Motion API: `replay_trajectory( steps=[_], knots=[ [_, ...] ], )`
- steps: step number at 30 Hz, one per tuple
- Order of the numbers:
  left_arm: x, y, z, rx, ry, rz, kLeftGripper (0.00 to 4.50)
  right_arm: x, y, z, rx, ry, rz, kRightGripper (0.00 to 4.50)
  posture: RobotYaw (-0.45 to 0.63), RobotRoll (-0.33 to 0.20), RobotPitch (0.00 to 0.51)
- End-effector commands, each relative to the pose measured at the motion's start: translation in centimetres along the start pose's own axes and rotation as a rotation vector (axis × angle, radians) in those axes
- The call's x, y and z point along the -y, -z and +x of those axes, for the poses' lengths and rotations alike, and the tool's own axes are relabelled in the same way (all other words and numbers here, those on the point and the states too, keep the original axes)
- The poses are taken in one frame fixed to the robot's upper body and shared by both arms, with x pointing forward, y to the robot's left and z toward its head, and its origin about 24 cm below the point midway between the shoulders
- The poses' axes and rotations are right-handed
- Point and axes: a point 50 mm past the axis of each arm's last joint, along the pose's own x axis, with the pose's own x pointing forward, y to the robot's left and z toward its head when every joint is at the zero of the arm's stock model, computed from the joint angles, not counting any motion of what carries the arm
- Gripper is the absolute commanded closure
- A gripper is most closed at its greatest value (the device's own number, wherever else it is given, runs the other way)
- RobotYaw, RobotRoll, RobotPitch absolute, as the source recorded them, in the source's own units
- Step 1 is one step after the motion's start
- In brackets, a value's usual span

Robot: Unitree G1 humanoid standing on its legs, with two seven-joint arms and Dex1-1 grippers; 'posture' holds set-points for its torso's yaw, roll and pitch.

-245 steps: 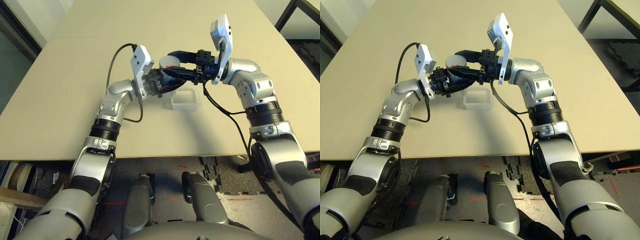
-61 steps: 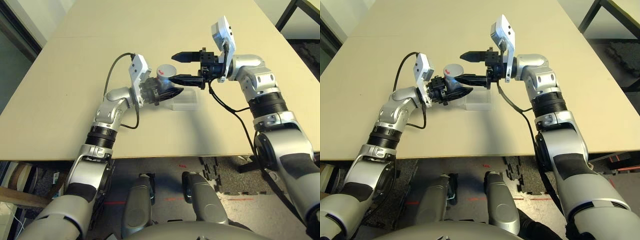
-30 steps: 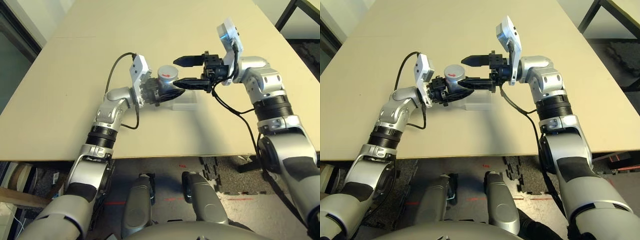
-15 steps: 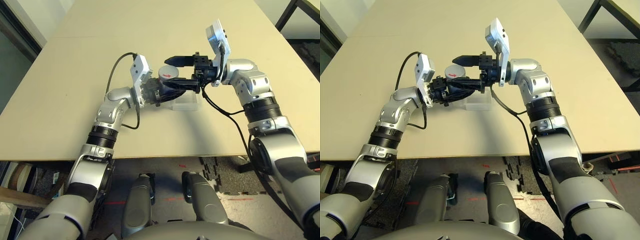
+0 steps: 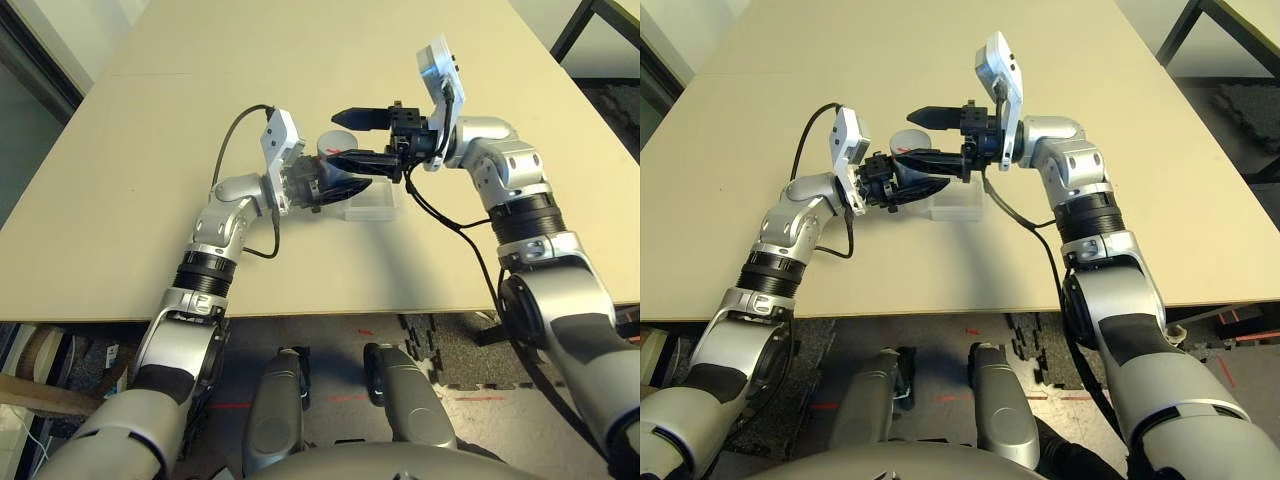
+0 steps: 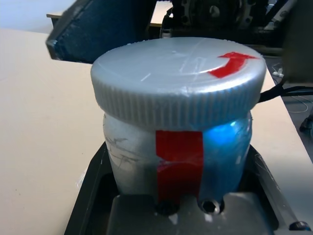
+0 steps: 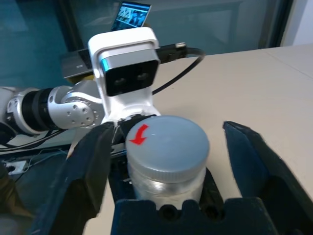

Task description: Pour the medicine from the bottle into the box.

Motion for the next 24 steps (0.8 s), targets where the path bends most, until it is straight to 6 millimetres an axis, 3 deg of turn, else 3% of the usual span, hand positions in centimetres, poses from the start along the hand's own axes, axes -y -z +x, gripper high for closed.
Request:
replay_trajectory(
  steps=[1, 4, 5, 7, 11, 18, 24],
  knots=[
    [0.1, -0.1, 0.3, -0.014, 0.018, 0.018, 1.92, -0.3, 0.0, 0.2, -0.008, -0.015, -0.017, 0.0, -0.15, 0.0, 0.18],
    [0.1, -0.1, 0.2, -0.014, 0.016, 0.018, 1.92, -0.3, 0.0, 0.3, -0.005, -0.015, -0.017, 0.0, -0.15, 0.0, 0.18],
    [0.1, -0.1, 0.2, -0.014, 0.015, 0.018, 1.92, -0.2, 0.0, 0.3, -0.002, -0.011, -0.018, 0.18, -0.15, 0.0, 0.179],
    [0.1, -0.1, 0.2, -0.014, 0.014, 0.018, 1.92, -0.2, 0.0, 0.4, 0.001, -0.007, -0.018, 0.59, -0.15, 0.0, 0.179],
    [0.1, -0.1, 0.2, -0.014, 0.014, 0.018, 1.92, -0.2, 0.0, 0.5, 0.0, -0.007, -0.019, 1.93, -0.15, 0.0, 0.179],
    [0.1, -0.1, 0.3, -0.013, 0.013, 0.018, 1.92, -0.1, -0.1, 0.4, 0.009, 0.006, -0.026, 1.93, -0.15, 0.0, 0.176],
    [0.1, 0.0, 0.2, -0.012, 0.009, 0.016, 1.92, 0.7, -1.8, -0.3, 0.137, 0.135, 0.014, 1.93, -0.15, 0.0, 0.177]
  ],
)
